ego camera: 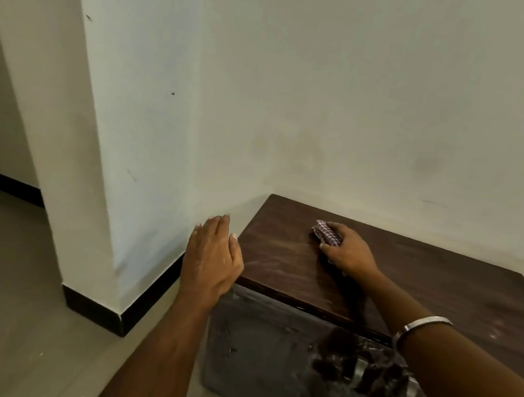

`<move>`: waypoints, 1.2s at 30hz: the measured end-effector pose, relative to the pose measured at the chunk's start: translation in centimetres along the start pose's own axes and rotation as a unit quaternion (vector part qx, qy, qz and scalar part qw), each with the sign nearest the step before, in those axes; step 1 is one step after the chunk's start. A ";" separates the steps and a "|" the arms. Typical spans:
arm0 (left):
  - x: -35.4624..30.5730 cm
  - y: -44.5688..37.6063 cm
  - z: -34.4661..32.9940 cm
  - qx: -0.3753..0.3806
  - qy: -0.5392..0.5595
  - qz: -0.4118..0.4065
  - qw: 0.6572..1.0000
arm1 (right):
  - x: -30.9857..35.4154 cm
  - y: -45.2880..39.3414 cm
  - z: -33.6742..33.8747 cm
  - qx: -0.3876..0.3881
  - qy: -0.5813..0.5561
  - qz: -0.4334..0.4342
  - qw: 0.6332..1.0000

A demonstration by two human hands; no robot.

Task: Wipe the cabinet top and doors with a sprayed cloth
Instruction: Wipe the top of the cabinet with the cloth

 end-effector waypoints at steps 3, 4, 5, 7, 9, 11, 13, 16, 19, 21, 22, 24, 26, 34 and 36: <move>1.2 0.2 0.6 -0.004 -0.002 0.007 1.000 | 2.8 0.7 -1.7 0.010 0.001 0.037 0.999; 1.4 0.2 0.7 -0.008 -0.001 0.008 1.000 | 3.6 1.1 -2.1 0.014 0.002 0.046 0.999; 1.8 0.3 0.9 -0.013 0.000 0.010 1.000 | 4.5 1.4 -2.6 0.019 0.003 0.056 0.998; 2.4 0.4 1.3 -0.019 0.000 0.014 1.000 | 5.9 2.4 -3.3 0.027 0.003 0.075 0.997; 2.8 0.5 1.5 -0.022 0.002 0.015 1.000 | 7.3 3.7 -3.9 0.026 0.005 0.097 0.995; 3.3 0.6 1.8 -0.024 0.005 0.017 1.000 | 8.8 5.3 -4.6 0.023 0.007 0.123 0.992; 3.6 0.8 2.2 -0.028 0.002 0.020 0.999 | 10.3 7.3 -5.2 0.019 0.004 0.153 0.988; 4.1 1.2 2.9 -0.021 0.004 0.026 0.999 | 12.3 10.6 -6.5 0.006 -0.021 0.206 0.978; 4.5 2.1 4.2 -0.012 0.014 0.040 0.999 | 14.2 13.9 -7.8 -0.002 -0.035 0.251 0.967; 4.7 3.0 5.5 -0.019 0.032 0.061 0.997 | 15.2 15.5 -8.2 0.008 -0.043 0.267 0.963; 4.8 3.5 5.9 -0.019 0.040 0.071 0.997 | 15.4 16.0 -8.4 0.023 -0.054 0.265 0.962; 4.8 4.5 6.9 -0.011 0.049 0.078 0.996 | 15.6 16.9 -8.3 0.056 -0.066 0.262 0.961; 4.5 5.4 7.8 -0.003 0.051 0.076 0.996 | 15.6 17.6 -7.9 0.069 -0.047 0.273 0.958; 1.3 7.0 10.6 -0.007 0.112 0.089 0.990 | 14.7 19.1 -2.9 0.038 -0.033 0.280 0.959; 0.5 7.5 10.9 -0.002 0.118 0.089 0.989 | 13.7 18.9 -1.1 0.026 -0.040 0.261 0.964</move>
Point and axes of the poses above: each hand's wrist, its own y-axis away from the middle knuckle, its own z-axis out of the back of the hand, x = y × z, the point moved 3 cm from there along -y, towards the middle knuckle, and after that the axes turned 7 degrees about -z, right-handed, at the moved point
